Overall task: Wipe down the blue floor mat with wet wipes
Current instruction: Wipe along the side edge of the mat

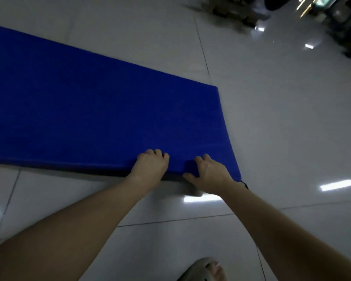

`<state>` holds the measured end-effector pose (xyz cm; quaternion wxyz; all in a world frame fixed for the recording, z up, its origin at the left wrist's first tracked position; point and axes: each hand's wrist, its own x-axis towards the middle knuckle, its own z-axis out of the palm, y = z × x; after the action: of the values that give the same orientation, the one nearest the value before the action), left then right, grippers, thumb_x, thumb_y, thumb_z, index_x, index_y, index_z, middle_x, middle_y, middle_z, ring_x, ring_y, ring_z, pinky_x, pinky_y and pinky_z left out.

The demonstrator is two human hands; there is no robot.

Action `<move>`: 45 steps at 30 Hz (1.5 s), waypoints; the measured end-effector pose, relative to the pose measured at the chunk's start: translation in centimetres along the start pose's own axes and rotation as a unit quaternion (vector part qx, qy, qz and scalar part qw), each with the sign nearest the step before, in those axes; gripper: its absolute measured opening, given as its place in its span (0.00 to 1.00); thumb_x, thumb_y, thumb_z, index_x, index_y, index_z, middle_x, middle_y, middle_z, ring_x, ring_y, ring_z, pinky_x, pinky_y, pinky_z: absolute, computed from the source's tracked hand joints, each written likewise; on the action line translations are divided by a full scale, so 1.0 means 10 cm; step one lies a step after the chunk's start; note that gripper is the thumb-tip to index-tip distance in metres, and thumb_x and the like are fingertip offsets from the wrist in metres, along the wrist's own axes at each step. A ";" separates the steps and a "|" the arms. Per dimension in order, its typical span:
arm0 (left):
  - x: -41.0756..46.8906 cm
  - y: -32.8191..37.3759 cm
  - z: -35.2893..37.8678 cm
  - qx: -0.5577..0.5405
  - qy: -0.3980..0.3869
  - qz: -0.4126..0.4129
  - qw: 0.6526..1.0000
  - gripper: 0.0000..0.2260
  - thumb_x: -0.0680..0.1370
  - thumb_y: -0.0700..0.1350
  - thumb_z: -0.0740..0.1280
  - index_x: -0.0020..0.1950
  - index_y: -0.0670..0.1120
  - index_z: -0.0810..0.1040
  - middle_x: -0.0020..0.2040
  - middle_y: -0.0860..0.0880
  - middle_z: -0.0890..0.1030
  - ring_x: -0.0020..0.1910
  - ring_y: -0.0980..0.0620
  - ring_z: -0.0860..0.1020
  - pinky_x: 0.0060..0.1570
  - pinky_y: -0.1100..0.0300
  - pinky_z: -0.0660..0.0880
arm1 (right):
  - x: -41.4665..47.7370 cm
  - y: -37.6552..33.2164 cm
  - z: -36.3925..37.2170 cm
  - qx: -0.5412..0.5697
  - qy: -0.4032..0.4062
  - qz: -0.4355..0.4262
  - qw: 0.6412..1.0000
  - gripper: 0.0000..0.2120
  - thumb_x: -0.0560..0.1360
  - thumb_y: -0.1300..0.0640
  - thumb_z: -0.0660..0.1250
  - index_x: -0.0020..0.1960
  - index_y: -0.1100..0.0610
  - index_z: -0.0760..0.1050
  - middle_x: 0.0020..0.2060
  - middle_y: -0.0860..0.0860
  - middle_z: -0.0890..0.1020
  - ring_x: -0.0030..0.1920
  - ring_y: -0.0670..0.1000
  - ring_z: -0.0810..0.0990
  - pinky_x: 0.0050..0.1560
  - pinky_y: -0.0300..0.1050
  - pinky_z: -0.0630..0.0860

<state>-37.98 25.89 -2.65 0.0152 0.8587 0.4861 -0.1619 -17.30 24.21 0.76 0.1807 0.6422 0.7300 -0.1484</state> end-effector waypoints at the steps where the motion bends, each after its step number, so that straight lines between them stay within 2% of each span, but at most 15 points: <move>1: -0.03 -0.03 -0.13 0.001 0.012 -0.015 1.000 0.18 0.75 0.38 0.69 0.63 0.43 0.69 0.48 0.44 0.75 0.43 0.46 0.75 0.39 0.53 0.76 | -0.06 -0.01 -0.11 -0.012 0.023 -0.014 1.000 0.29 0.76 0.30 0.59 0.62 0.52 0.68 0.52 0.52 0.72 0.45 0.53 0.75 0.43 0.49 0.76; 3: -0.18 -0.11 -0.42 0.005 0.032 -0.044 0.999 0.16 0.75 0.37 0.69 0.60 0.44 0.70 0.43 0.47 0.72 0.38 0.49 0.72 0.38 0.55 0.75 | -0.23 -0.02 -0.40 -0.062 0.073 -0.039 0.995 0.30 0.74 0.28 0.62 0.61 0.51 0.69 0.53 0.52 0.71 0.46 0.53 0.75 0.43 0.50 0.76; 6: -0.65 -0.31 -0.88 0.003 0.045 -0.082 0.996 0.17 0.76 0.41 0.69 0.62 0.47 0.69 0.43 0.49 0.73 0.38 0.51 0.73 0.36 0.55 0.71 | -0.72 -0.02 -0.90 -0.137 0.113 -0.037 0.983 0.30 0.73 0.32 0.67 0.64 0.52 0.70 0.60 0.55 0.69 0.51 0.55 0.75 0.48 0.51 0.77; 10: -1.20 -0.51 -1.47 -0.006 0.069 -0.149 0.986 0.13 0.78 0.44 0.68 0.60 0.50 0.69 0.45 0.50 0.77 0.41 0.51 0.76 0.45 0.53 0.78 | -1.27 0.00 -1.48 -0.148 0.191 -0.014 0.970 0.31 0.71 0.33 0.70 0.66 0.51 0.71 0.65 0.55 0.68 0.57 0.56 0.75 0.53 0.50 0.75; 14: -1.68 -0.61 -2.01 -0.038 0.124 -0.182 0.975 0.09 0.78 0.44 0.67 0.57 0.51 0.73 0.47 0.51 0.79 0.45 0.50 0.78 0.48 0.53 0.78 | -1.79 -0.09 -1.95 -0.049 0.298 -0.056 0.952 0.28 0.68 0.34 0.72 0.62 0.48 0.74 0.55 0.50 0.69 0.51 0.52 0.75 0.51 0.48 0.78; 17: -1.99 -0.71 -2.37 -0.046 0.159 -0.188 0.968 0.07 0.78 0.44 0.67 0.55 0.51 0.75 0.47 0.51 0.80 0.46 0.50 0.78 0.43 0.56 0.75 | -2.12 -0.12 -2.24 0.050 0.349 -0.086 0.932 0.23 0.68 0.33 0.73 0.53 0.48 0.78 0.50 0.46 0.71 0.47 0.47 0.74 0.49 0.46 0.78; 19: -2.18 -0.76 -2.57 -0.036 0.156 -0.184 0.970 0.07 0.78 0.43 0.66 0.54 0.52 0.75 0.46 0.52 0.78 0.45 0.51 0.77 0.45 0.55 0.75 | -2.26 -0.15 -2.34 0.092 0.370 -0.110 0.918 0.18 0.69 0.35 0.74 0.47 0.49 0.79 0.46 0.45 0.71 0.42 0.45 0.74 0.44 0.44 0.77; 23: -2.58 -0.93 -3.00 -0.011 0.163 -0.184 0.969 0.08 0.77 0.43 0.64 0.52 0.54 0.76 0.47 0.52 0.80 0.45 0.50 0.78 0.46 0.53 0.77 | -2.51 -0.30 -2.50 0.197 0.431 -0.162 0.865 0.14 0.72 0.40 0.74 0.40 0.49 0.76 0.41 0.45 0.72 0.37 0.46 0.74 0.39 0.43 0.72; 28: -2.85 -1.00 -3.58 0.034 0.155 -0.156 0.975 0.10 0.77 0.42 0.64 0.54 0.55 0.78 0.46 0.52 0.81 0.44 0.50 0.78 0.44 0.53 0.77 | -2.70 -0.35 -2.66 0.356 0.474 -0.191 0.782 0.16 0.70 0.46 0.78 0.36 0.52 0.74 0.37 0.49 0.75 0.36 0.50 0.76 0.38 0.49 0.74; 33: -2.93 -0.98 -4.09 0.104 0.159 -0.143 0.971 0.11 0.74 0.42 0.64 0.51 0.54 0.80 0.45 0.52 0.81 0.42 0.50 0.78 0.45 0.51 0.78 | -2.75 -0.26 -2.71 0.465 0.471 -0.198 0.723 0.14 0.70 0.49 0.79 0.42 0.56 0.77 0.35 0.52 0.80 0.34 0.50 0.79 0.38 0.53 0.78; 35: -2.90 -0.99 -4.24 0.125 0.164 -0.147 0.967 0.12 0.73 0.40 0.63 0.50 0.54 0.81 0.42 0.52 0.81 0.39 0.51 0.78 0.39 0.54 0.75 | -2.74 -0.26 -2.72 0.492 0.476 -0.183 0.705 0.14 0.70 0.50 0.79 0.43 0.58 0.78 0.35 0.53 0.82 0.35 0.52 0.80 0.39 0.56 0.79; 37: -2.88 -1.00 -4.31 0.133 0.185 -0.154 0.961 0.13 0.73 0.39 0.63 0.50 0.54 0.82 0.41 0.53 0.80 0.37 0.51 0.77 0.34 0.56 0.70 | -2.75 -0.30 -2.73 0.542 0.462 -0.178 0.679 0.11 0.71 0.51 0.79 0.43 0.57 0.80 0.35 0.53 0.84 0.35 0.52 0.83 0.39 0.54 0.81; 39: -2.81 -1.01 -4.23 0.137 0.205 -0.172 0.954 0.11 0.74 0.39 0.63 0.50 0.52 0.81 0.43 0.52 0.81 0.39 0.50 0.78 0.35 0.55 0.70 | -2.75 -0.35 -2.63 0.606 0.418 -0.185 0.652 0.07 0.72 0.54 0.78 0.45 0.56 0.83 0.36 0.51 0.86 0.37 0.51 0.85 0.40 0.50 0.82; 41: -2.73 -1.05 -3.99 0.125 0.209 -0.207 0.948 0.07 0.75 0.39 0.64 0.48 0.49 0.79 0.44 0.50 0.80 0.42 0.47 0.78 0.38 0.54 0.71 | -2.65 -0.41 -2.31 0.633 0.344 -0.187 0.668 0.07 0.72 0.56 0.78 0.47 0.57 0.84 0.38 0.51 0.87 0.40 0.52 0.87 0.42 0.50 0.83; 45: -2.59 -1.16 -3.57 0.060 0.228 -0.270 0.934 0.06 0.73 0.37 0.65 0.42 0.47 0.78 0.39 0.49 0.79 0.38 0.46 0.77 0.37 0.52 0.76 | -2.36 -0.42 -1.81 0.579 0.152 -0.191 0.778 0.16 0.68 0.57 0.81 0.55 0.55 0.83 0.45 0.48 0.88 0.45 0.49 0.87 0.45 0.47 0.84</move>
<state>-50.64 17.09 40.26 -0.1919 0.7081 0.6794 0.0114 -20.22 10.92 27.54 -0.3706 0.4871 0.6323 -0.4750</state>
